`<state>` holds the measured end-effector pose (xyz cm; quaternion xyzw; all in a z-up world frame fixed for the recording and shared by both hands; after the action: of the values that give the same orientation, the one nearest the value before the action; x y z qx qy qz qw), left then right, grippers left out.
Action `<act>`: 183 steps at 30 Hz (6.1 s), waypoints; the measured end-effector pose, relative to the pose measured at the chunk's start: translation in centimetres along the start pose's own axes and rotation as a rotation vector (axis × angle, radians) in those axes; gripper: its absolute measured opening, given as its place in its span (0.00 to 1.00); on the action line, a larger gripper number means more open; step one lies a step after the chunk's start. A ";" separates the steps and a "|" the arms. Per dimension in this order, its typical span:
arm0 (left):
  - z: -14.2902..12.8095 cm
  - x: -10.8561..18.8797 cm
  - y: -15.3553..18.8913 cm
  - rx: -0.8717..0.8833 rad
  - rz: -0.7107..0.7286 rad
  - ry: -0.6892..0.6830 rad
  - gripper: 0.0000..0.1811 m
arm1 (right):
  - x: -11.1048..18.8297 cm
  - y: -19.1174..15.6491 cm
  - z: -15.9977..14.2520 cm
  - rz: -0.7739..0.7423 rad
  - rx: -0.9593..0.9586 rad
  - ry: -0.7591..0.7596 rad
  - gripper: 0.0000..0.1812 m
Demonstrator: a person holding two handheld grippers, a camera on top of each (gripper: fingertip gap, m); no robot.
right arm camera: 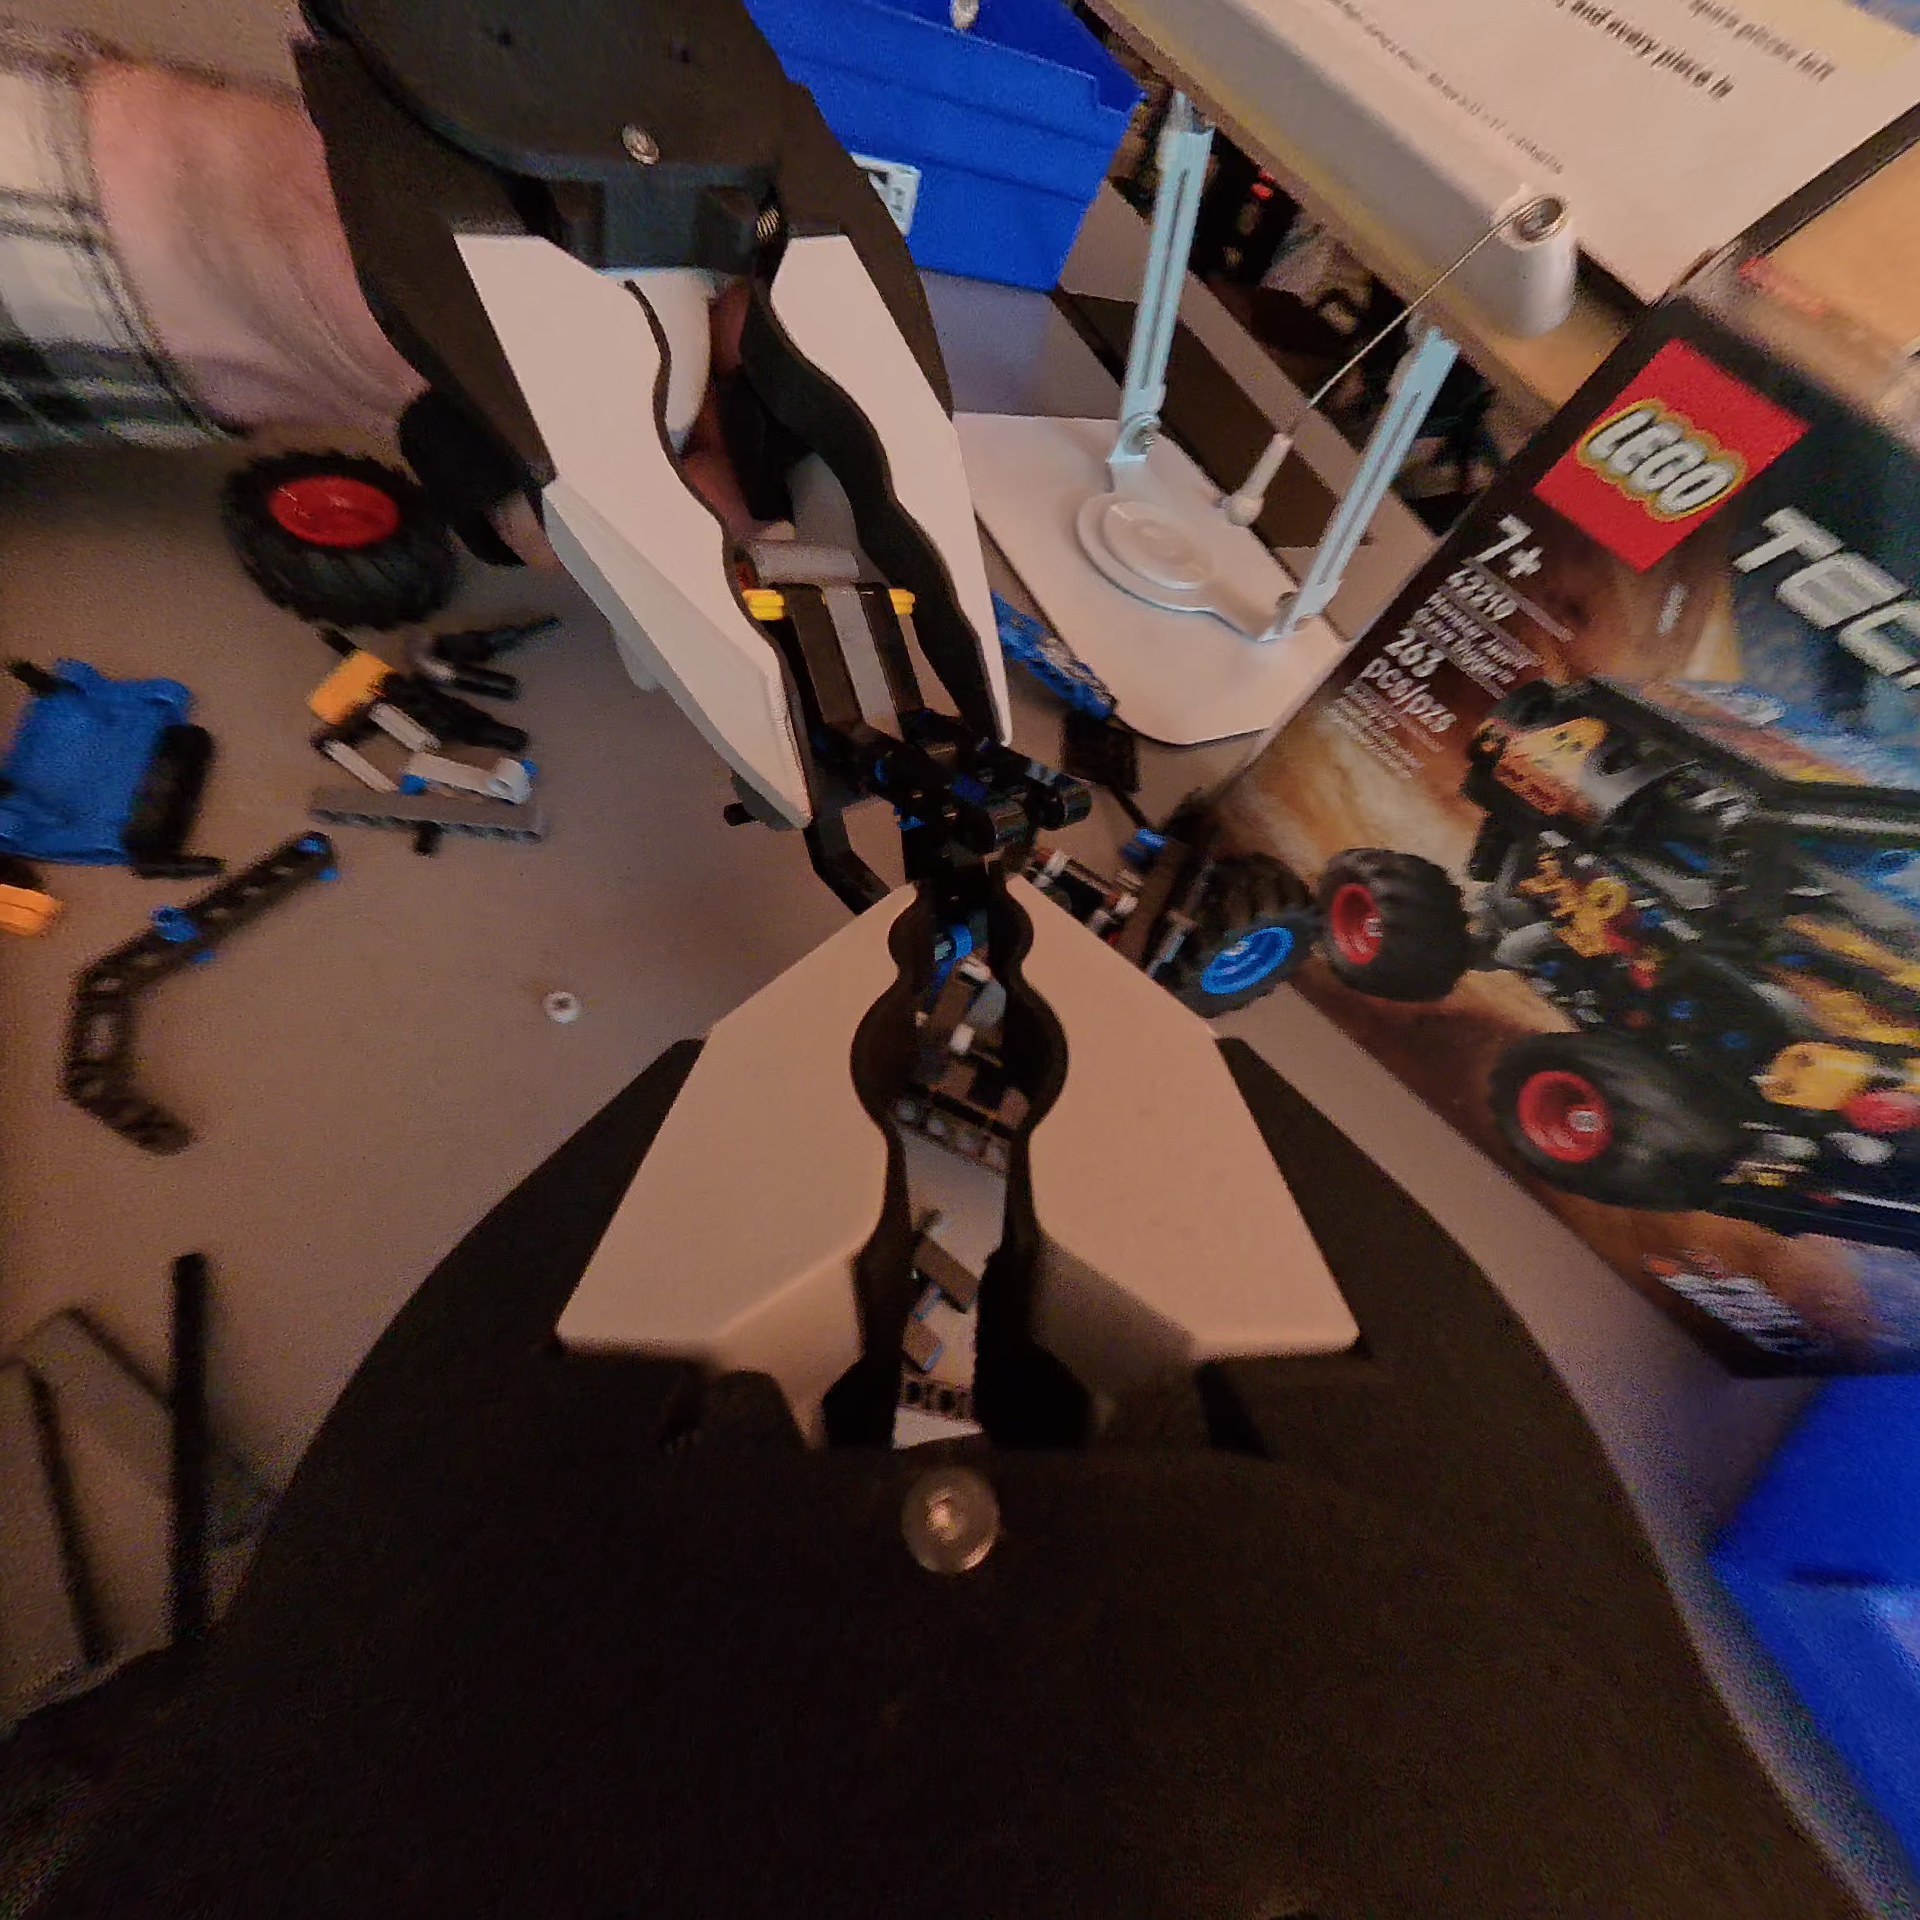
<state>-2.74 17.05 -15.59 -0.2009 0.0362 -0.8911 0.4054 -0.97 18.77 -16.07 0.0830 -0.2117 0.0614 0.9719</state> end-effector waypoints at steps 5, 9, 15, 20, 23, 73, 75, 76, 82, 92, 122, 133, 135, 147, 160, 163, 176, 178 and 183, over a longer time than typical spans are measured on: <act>-2.2 -0.3 -0.8 -0.226 0.102 -0.210 0.27 | -0.2 0.1 0.8 -0.199 0.255 -0.034 0.04; -2.2 -0.2 -1.2 -0.302 0.142 -0.238 0.24 | 0.4 -0.9 3.0 -0.263 0.356 0.068 0.05; 0.5 0.9 -2.0 -0.195 0.174 -0.001 0.24 | 3.2 0.3 4.7 -0.080 -0.039 0.320 0.16; 2.6 0.4 0.0 -0.178 0.091 0.120 0.24 | 2.8 -0.5 4.9 0.003 -0.101 0.336 0.20; 2.7 0.0 1.1 -0.096 -0.008 0.175 0.25 | 2.8 -1.3 5.3 0.052 -0.116 0.367 0.15; 4.2 4.2 2.6 -0.151 -0.124 0.139 0.14 | 3.6 -4.2 4.9 0.409 -0.316 0.377 0.03; 3.8 3.1 3.4 -0.140 -0.148 0.097 0.08 | 3.7 -4.8 5.1 0.419 -0.287 0.384 0.03; 3.9 2.7 3.9 -0.124 -0.177 0.097 0.05 | 3.6 -4.9 5.1 0.416 -0.275 0.385 0.03; 3.8 2.5 4.2 -0.165 -0.182 0.143 0.02 | 3.7 -5.1 5.0 0.383 -0.219 0.380 0.03; 5.1 3.4 5.5 -0.166 -0.257 0.227 0.01 | 5.4 -6.2 5.3 0.441 -0.144 0.394 0.02; 2.9 0.8 6.1 -0.168 -0.225 0.100 0.02 | 5.2 -5.4 1.9 0.491 -0.247 0.276 0.03; 5.4 1.6 6.6 -0.171 -0.236 0.207 0.00 | 7.0 -6.0 3.4 0.512 -0.176 0.368 0.02; 5.9 1.8 6.7 -0.154 -0.234 0.236 0.00 | 7.4 -6.1 3.4 0.519 -0.171 0.377 0.02; 3.5 3.1 4.8 -0.066 -0.143 0.181 0.10 | 8.2 -4.6 1.7 0.481 -0.236 0.337 0.03; 6.1 1.6 7.1 -0.091 -0.162 0.278 0.00 | 7.7 -6.0 3.0 0.521 -0.220 0.381 0.03; 7.8 1.9 7.6 -0.056 -0.155 0.350 0.00 | 9.0 -6.2 4.0 0.558 -0.213 0.458 0.03; 7.0 4.9 3.3 0.006 0.027 0.373 0.00 | 9.1 -5.3 2.5 0.525 -0.229 0.395 0.03; 7.1 3.6 4.8 -0.017 -0.027 0.341 0.21 | 8.3 -6.1 2.4 0.515 -0.211 0.366 0.03; 4.8 0.5 7.1 -0.034 -0.093 0.195 0.37 | 7.4 -7.7 2.2 0.523 -0.196 0.328 0.03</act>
<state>3.85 12.43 -12.65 -0.1217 0.0810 -0.9235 0.3547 6.05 11.47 -11.97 -0.0792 -0.0712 0.3006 0.9478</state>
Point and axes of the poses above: each gripper's, where its closed fingertips meet, x back along the fingers, z out of its top, y = z × x across the jaws, the point moved 1 cm from there along x, back along the fingers, and after that the axes turned 10 degrees about -x, right-handed, at the moved point
